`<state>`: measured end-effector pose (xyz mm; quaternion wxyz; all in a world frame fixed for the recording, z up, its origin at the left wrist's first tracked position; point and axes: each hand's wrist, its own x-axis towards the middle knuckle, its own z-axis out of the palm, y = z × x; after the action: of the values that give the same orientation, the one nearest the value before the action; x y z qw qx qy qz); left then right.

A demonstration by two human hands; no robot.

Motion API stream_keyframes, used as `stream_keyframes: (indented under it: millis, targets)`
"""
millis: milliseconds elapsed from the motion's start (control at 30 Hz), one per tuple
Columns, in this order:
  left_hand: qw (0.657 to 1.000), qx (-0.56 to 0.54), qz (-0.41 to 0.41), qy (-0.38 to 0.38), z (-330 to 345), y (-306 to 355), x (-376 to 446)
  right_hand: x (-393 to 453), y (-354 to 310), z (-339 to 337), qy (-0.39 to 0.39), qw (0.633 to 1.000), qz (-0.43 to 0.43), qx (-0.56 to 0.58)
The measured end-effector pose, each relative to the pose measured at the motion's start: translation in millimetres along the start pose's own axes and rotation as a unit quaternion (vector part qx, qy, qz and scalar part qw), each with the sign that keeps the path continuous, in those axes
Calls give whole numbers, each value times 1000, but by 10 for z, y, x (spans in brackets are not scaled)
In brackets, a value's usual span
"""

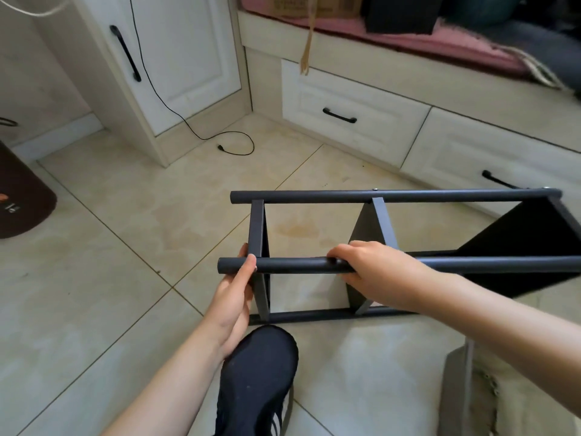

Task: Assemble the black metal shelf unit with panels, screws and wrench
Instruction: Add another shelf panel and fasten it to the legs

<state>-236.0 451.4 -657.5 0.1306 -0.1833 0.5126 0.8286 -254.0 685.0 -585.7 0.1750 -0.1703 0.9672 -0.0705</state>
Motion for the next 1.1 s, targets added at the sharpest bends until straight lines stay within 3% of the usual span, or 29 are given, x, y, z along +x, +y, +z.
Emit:
stream_keyframes:
  millis: [133,333,567,833,1100]
  targets:
    - [1000,-2,-9,12,111,107,0,-51,78,31,14,998,13,-67]
    - [1000,5,-24,0,303,293,-23,-105,175,-54,51,996,26,-62]
    - [992,124,17,-12,883,846,-26,-287,326,-433,159,985,67,-2]
    - [951,270,127,-75,1717,1638,-121,-414,611,-952,305,946,77,79]
    - [914,354,181,-73,2323,2123,-358,-608,720,-1333,362,914,72,170]
